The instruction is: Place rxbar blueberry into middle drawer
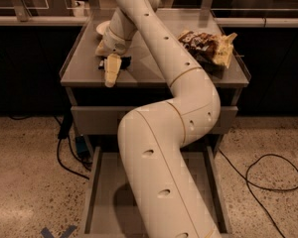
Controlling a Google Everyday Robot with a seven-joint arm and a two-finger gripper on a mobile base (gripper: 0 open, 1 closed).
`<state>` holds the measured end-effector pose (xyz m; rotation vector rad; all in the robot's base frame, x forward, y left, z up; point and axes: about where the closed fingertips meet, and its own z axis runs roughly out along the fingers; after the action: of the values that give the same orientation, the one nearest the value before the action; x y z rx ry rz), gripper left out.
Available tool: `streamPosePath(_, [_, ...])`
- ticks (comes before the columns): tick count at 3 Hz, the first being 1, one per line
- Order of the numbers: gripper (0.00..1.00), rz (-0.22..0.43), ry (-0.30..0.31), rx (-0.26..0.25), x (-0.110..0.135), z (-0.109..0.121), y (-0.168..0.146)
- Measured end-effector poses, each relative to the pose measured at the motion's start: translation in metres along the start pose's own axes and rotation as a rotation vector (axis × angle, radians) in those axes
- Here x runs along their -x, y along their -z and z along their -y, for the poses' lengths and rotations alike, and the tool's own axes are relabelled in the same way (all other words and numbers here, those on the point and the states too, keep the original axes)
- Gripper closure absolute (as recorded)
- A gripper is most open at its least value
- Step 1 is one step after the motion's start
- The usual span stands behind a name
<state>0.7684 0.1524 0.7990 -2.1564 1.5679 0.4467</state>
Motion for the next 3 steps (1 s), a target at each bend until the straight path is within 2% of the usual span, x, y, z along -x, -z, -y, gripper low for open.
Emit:
streamPosePath(1, [0.05, 0.000, 0.000, 0.000, 0.0026, -0.0028, 0.0039])
streamPosePath(2, [0.00, 0.005, -0.001, -0.007, 0.0050, -0.0025, 0.0033])
streamPosePath(3, [0.00, 0.006, -0.002, -0.007, 0.0050, -0.0025, 0.0034])
